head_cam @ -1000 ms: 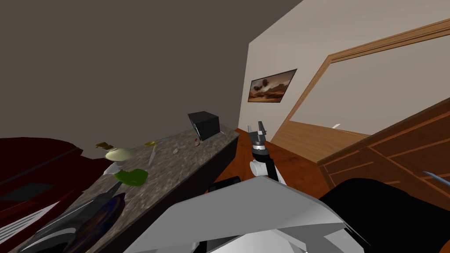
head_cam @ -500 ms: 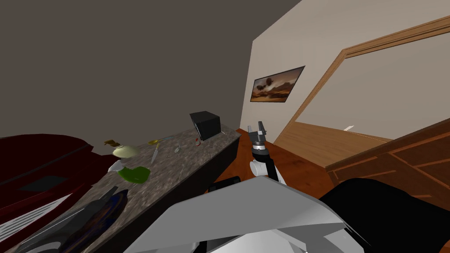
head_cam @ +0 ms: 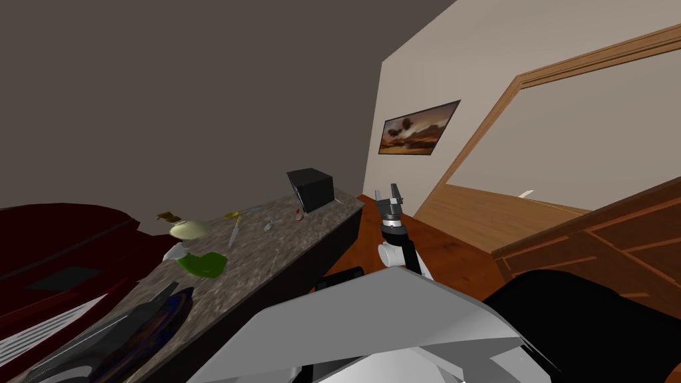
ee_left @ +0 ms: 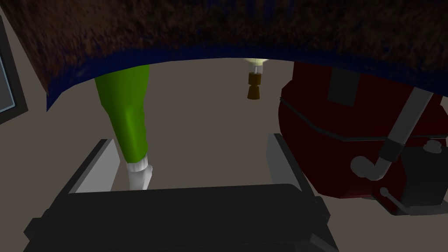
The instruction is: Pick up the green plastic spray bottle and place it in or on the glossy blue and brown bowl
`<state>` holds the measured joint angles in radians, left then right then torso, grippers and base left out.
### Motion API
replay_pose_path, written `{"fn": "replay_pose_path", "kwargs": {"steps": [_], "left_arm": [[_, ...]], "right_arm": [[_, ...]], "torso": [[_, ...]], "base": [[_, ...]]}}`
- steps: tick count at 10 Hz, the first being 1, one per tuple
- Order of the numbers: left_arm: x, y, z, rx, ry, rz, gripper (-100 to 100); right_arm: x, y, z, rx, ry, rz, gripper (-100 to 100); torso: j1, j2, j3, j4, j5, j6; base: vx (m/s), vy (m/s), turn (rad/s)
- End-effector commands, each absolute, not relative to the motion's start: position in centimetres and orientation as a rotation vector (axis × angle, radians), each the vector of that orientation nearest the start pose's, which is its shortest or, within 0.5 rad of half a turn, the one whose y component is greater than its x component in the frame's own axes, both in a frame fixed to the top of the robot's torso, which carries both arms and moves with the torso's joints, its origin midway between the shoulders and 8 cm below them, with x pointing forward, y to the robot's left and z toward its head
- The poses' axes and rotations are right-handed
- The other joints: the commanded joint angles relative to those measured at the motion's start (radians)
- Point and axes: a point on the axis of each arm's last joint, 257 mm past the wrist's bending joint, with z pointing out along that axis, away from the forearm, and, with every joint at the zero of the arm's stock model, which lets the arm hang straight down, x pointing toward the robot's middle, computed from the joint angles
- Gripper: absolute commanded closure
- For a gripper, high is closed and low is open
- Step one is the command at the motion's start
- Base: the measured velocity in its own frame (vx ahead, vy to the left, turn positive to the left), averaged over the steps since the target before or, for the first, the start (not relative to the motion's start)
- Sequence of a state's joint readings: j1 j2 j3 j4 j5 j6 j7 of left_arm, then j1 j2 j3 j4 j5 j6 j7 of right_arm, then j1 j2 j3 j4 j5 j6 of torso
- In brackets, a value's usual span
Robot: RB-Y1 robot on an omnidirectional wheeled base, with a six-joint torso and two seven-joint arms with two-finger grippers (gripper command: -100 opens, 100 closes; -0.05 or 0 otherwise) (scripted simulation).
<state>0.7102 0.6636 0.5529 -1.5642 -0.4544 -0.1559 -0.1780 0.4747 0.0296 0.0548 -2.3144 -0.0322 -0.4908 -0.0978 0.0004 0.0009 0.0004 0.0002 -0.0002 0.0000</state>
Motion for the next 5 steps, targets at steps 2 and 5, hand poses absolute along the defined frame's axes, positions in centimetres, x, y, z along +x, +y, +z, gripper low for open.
{"fn": "replay_pose_path", "kwargs": {"steps": [2,5], "left_arm": [[23.3,69.8,-21.4,-0.487,1.719,0.370,-100],[22.8,69.8,-21.1,-0.454,1.714,0.354,-100]], "right_arm": [[34.1,-26.5,4.6,0.700,0.506,1.488,0],[34.1,-26.5,4.6,0.700,0.506,1.488,0]], "torso": [[0.000,0.000,0.000,0.000,0.000,0.000],[-0.004,-0.003,-0.002,-0.001,-0.001,-0.001]], "base": [[0.017,-0.021,0.062],[0.044,-0.054,0.159]]}}
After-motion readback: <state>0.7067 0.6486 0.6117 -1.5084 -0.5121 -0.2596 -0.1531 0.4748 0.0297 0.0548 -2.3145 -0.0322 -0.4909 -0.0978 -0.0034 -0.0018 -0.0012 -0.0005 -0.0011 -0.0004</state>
